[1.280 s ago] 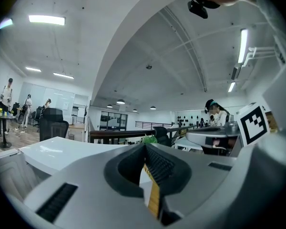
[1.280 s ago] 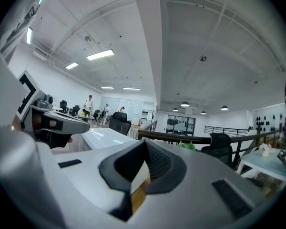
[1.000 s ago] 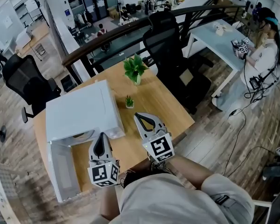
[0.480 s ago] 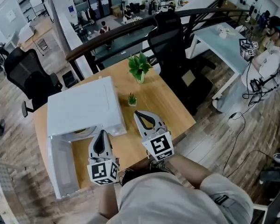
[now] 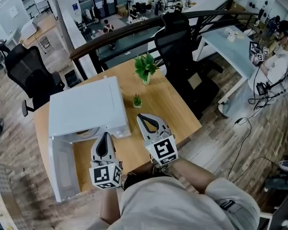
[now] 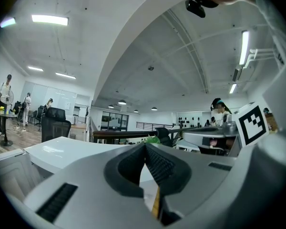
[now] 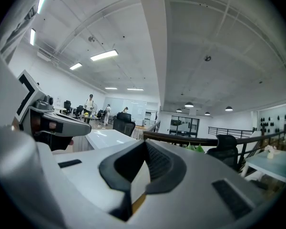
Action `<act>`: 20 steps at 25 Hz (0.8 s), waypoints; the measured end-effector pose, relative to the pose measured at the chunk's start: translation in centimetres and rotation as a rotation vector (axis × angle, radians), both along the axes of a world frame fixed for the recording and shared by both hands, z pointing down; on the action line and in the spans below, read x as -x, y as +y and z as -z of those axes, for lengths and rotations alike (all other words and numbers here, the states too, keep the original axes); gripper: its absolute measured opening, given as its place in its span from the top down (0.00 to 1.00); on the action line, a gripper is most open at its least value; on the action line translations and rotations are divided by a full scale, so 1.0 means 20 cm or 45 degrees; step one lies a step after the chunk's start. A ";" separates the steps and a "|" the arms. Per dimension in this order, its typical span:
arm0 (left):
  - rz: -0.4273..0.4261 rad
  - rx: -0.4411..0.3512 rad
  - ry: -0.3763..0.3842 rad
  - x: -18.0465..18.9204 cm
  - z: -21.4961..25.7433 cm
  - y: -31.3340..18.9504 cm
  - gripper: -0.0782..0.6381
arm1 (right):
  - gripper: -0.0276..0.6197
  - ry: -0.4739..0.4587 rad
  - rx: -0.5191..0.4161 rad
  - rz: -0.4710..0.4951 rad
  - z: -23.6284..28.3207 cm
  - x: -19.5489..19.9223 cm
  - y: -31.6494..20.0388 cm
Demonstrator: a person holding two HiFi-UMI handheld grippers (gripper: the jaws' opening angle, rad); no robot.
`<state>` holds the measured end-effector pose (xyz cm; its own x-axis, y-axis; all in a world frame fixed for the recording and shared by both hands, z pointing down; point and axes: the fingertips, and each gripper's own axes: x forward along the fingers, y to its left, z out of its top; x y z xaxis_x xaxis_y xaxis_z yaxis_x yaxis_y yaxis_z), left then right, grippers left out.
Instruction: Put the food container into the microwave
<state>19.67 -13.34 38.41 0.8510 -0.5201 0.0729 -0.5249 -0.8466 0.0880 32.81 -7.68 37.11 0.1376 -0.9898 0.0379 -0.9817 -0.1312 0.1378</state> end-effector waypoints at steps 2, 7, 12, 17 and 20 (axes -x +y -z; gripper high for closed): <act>0.001 -0.001 -0.001 0.00 0.00 0.00 0.87 | 0.95 0.000 -0.001 0.003 0.00 0.00 -0.01; 0.005 0.003 -0.001 0.00 0.00 -0.02 0.87 | 0.95 -0.003 0.006 0.012 0.01 0.00 -0.01; 0.002 0.008 -0.002 0.00 -0.01 -0.03 0.87 | 0.95 0.004 0.013 0.008 0.01 0.00 -0.02; -0.009 0.007 0.012 -0.01 -0.01 -0.03 0.87 | 0.95 -0.003 0.025 0.002 -0.02 -0.02 -0.03; -0.016 0.006 0.009 -0.02 -0.01 -0.03 0.87 | 0.95 -0.011 0.031 -0.001 -0.03 -0.03 -0.02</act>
<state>20.11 -13.94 38.56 0.8579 -0.5091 0.0694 -0.5137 -0.8526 0.0954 33.39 -8.17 37.63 0.1380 -0.9884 0.0629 -0.9828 -0.1288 0.1321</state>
